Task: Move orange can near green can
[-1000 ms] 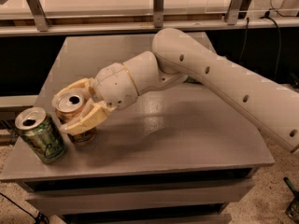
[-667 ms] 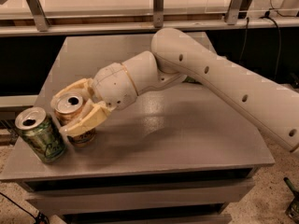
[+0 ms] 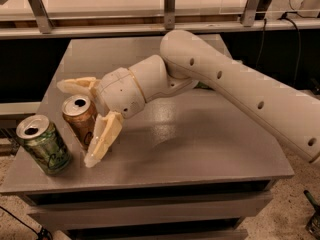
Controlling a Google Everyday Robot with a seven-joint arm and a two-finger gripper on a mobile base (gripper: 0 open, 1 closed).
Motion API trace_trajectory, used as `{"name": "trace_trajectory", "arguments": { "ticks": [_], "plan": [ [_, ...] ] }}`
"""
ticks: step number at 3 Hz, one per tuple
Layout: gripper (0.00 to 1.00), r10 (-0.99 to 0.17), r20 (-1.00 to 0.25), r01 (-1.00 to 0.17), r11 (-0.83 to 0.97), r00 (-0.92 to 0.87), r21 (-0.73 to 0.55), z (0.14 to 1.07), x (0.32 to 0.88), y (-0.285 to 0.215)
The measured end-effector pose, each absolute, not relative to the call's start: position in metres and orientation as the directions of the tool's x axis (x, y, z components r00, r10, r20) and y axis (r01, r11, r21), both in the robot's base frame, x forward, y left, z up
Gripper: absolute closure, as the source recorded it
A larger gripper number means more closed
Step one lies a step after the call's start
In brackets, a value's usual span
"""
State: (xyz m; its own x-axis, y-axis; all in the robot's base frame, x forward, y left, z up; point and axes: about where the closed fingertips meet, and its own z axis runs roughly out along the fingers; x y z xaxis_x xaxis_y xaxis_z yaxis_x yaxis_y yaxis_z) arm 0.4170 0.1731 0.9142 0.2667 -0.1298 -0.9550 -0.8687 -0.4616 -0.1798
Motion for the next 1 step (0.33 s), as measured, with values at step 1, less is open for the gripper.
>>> {"name": "trace_trajectory", "arguments": {
  "ticks": [1],
  "plan": [
    [0.00, -0.130, -0.955, -0.869, -0.462, 0.267, -0.180, 0.9142, 0.4170, 0.1732]
  ]
}}
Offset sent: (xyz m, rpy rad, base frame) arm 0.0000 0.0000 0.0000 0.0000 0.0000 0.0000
